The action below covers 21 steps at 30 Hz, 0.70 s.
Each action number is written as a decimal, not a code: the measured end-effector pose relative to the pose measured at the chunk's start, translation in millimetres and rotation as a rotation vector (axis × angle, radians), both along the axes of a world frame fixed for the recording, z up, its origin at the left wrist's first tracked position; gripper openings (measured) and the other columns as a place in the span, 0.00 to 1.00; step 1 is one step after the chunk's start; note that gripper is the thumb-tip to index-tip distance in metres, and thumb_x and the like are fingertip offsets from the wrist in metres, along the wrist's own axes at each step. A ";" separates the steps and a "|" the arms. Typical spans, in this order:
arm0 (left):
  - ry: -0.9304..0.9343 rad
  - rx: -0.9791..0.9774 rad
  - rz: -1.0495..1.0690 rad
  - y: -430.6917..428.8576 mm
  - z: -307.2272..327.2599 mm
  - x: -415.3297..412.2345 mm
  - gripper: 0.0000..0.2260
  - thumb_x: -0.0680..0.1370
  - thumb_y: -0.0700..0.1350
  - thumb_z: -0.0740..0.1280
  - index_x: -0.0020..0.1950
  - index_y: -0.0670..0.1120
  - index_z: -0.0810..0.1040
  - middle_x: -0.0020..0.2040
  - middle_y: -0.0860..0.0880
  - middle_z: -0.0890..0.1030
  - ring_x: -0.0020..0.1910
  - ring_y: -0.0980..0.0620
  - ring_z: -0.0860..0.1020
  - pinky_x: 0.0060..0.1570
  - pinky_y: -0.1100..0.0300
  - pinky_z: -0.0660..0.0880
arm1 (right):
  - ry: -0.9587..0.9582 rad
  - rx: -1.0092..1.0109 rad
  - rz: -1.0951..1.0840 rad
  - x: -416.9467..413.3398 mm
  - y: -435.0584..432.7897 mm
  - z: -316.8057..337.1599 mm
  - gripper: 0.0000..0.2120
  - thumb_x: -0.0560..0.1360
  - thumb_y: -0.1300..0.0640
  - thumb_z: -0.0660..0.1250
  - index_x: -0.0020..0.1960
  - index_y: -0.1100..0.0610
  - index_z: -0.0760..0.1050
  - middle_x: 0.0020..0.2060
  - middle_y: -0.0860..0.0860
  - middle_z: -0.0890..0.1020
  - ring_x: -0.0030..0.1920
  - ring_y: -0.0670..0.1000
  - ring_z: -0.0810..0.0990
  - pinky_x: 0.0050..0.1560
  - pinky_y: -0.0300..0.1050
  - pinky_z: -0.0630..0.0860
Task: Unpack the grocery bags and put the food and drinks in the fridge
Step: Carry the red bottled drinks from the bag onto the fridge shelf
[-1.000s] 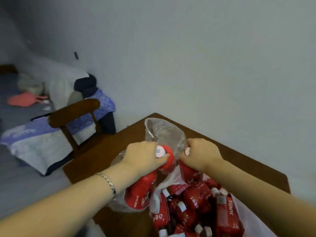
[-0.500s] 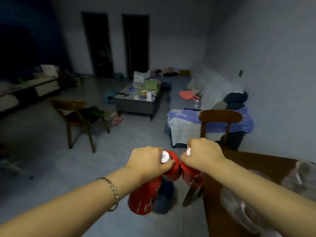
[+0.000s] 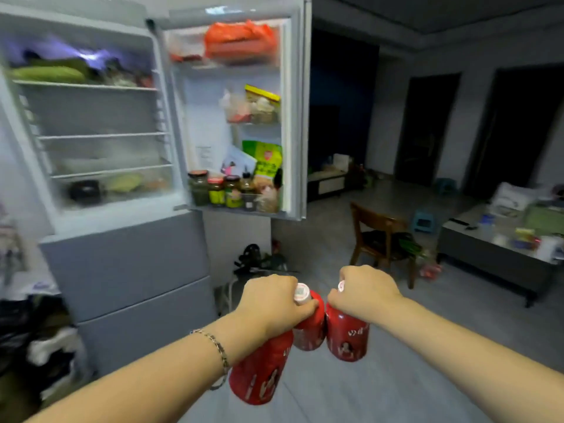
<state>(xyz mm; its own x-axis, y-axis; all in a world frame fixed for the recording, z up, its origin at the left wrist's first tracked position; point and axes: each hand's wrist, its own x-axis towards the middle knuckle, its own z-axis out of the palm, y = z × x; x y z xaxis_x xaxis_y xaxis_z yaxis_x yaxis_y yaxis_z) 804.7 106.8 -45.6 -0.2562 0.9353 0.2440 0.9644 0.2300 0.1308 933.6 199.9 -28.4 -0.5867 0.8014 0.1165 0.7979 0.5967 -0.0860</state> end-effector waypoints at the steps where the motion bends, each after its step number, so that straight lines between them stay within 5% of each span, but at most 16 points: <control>1: 0.005 0.000 0.039 -6.5 4.5 -28.7 0.18 0.75 0.63 0.59 0.36 0.50 0.66 0.48 0.49 0.81 0.50 0.47 0.78 0.41 0.59 0.66 | -0.003 0.005 0.048 -31.8 -1.8 2.7 0.14 0.73 0.48 0.60 0.51 0.55 0.75 0.54 0.55 0.80 0.56 0.58 0.78 0.45 0.44 0.69; 12: 0.090 0.068 0.472 -22.5 54.3 -324.7 0.17 0.75 0.63 0.59 0.40 0.49 0.69 0.50 0.48 0.81 0.52 0.46 0.78 0.46 0.57 0.70 | 0.066 0.054 0.491 -369.6 27.9 43.3 0.17 0.75 0.47 0.59 0.55 0.57 0.76 0.54 0.55 0.80 0.55 0.58 0.78 0.45 0.44 0.70; 17: 0.071 0.172 0.681 2.3 76.9 -440.4 0.19 0.75 0.62 0.59 0.33 0.48 0.65 0.47 0.47 0.81 0.49 0.45 0.78 0.43 0.58 0.69 | 0.098 0.098 0.619 -505.9 61.7 71.8 0.17 0.74 0.47 0.61 0.56 0.57 0.76 0.56 0.56 0.80 0.57 0.58 0.78 0.51 0.44 0.73; 21: 0.113 0.266 0.780 22.2 111.9 -529.1 0.20 0.75 0.62 0.59 0.32 0.48 0.66 0.45 0.48 0.81 0.47 0.46 0.79 0.40 0.59 0.68 | 0.130 0.032 0.666 -607.9 85.0 109.9 0.24 0.70 0.38 0.67 0.55 0.57 0.77 0.54 0.54 0.81 0.56 0.56 0.79 0.47 0.43 0.72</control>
